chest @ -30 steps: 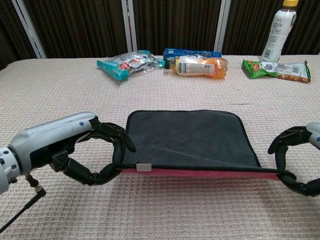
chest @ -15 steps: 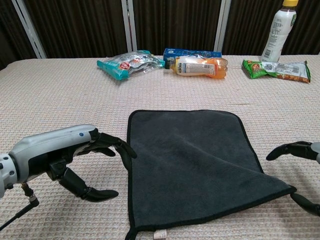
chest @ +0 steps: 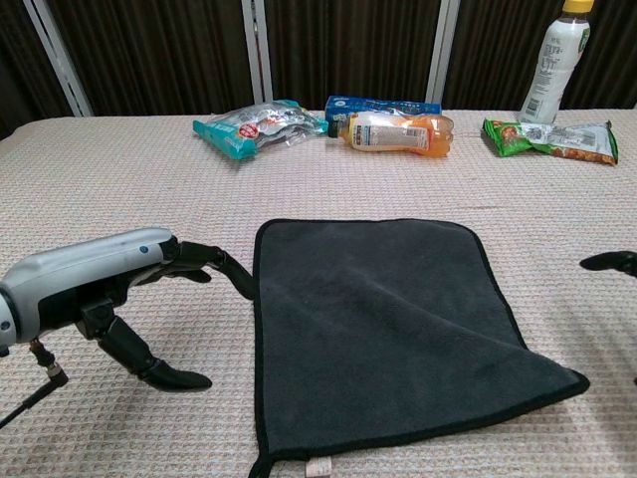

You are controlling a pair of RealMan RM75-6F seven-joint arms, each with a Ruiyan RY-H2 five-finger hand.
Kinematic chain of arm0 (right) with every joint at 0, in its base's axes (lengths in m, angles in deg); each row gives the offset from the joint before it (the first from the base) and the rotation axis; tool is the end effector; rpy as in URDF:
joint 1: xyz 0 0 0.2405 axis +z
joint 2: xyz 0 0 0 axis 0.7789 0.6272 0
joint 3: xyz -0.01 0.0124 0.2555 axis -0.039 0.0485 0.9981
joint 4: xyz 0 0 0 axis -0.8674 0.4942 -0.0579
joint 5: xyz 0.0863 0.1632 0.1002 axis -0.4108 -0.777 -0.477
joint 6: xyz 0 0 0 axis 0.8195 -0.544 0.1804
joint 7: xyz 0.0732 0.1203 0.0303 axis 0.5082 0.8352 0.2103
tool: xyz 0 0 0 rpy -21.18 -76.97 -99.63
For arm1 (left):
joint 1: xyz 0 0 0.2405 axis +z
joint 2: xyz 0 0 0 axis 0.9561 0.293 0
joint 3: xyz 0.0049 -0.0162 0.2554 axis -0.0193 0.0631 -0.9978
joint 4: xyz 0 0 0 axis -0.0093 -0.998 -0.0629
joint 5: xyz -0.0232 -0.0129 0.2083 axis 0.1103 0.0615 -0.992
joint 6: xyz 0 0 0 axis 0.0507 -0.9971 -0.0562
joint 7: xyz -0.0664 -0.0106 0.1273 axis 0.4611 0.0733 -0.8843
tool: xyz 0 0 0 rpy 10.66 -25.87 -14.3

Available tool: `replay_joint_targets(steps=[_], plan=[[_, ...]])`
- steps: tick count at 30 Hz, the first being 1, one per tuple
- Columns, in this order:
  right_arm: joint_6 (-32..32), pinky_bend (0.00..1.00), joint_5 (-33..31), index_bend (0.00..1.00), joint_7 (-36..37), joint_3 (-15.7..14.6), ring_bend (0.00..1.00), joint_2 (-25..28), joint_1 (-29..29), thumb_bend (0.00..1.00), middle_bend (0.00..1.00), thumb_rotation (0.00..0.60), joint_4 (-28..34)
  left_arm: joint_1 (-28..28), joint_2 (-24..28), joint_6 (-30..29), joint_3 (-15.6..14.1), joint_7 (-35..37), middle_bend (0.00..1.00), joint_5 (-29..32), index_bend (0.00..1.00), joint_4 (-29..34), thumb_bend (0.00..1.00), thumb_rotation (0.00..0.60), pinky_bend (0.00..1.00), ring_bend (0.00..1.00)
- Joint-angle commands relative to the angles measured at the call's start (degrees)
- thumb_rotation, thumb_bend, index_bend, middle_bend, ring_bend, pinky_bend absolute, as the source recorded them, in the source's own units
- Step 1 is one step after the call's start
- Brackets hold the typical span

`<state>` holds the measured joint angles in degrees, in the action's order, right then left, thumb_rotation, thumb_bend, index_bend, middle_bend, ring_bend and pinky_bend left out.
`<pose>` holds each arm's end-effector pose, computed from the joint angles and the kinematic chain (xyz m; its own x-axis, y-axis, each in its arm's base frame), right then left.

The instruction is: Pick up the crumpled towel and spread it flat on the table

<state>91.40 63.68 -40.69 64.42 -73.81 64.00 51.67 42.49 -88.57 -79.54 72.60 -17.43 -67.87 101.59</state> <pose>-0.2234 -0.1677 0.0361 0.2712 -0.3753 0.8864 -0.9602 -0.0420 0.2760 -0.1346 0.2146 -0.0225 -0.0068 0.5996 0.8003 0.9571 -0.2279 0.1788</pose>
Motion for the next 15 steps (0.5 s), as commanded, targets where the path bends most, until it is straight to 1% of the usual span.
replay_joint_targets(steps=[1,6,10,13,15], plan=[[1.7,0.01,2.0,0.00,2.6,0.4,0.00,1.8,-1.1,0.35,0.00,0.600,-1.2,-0.2,0.4,-1.4,0.8,-2.5,0.16,-0.9,0.29,-1.4,0.16,0.600,0.09,0.05],[3.1,0.01,4.3,0.00,6.5,0.3,0.00,3.4,-2.4,0.35,0.00,0.600,-3.0,-1.2,0.2,-2.9,2.5,-7.5,0.16,-1.7,0.28,-4.3,0.16,0.600,0.09,0.05],[3.3,0.01,5.1,0.00,8.0,1.0,0.00,4.0,-2.6,0.35,0.00,0.600,-4.7,-2.1,-0.6,-4.0,3.6,-12.0,0.17,-2.2,0.28,-7.2,0.16,0.600,0.09,0.05],[3.5,0.01,5.4,0.00,9.0,1.7,0.00,4.4,-2.6,0.35,0.00,0.600,-5.3,-2.5,-1.0,-3.8,3.9,-12.9,0.17,-2.2,0.29,-8.1,0.15,0.600,0.09,0.05],[3.4,0.01,5.4,0.00,9.6,2.1,0.00,4.6,-2.5,0.35,0.00,0.600,-5.4,-2.8,-0.6,-2.6,3.4,-12.4,0.17,-2.2,0.32,-7.6,0.13,0.600,0.09,0.05]])
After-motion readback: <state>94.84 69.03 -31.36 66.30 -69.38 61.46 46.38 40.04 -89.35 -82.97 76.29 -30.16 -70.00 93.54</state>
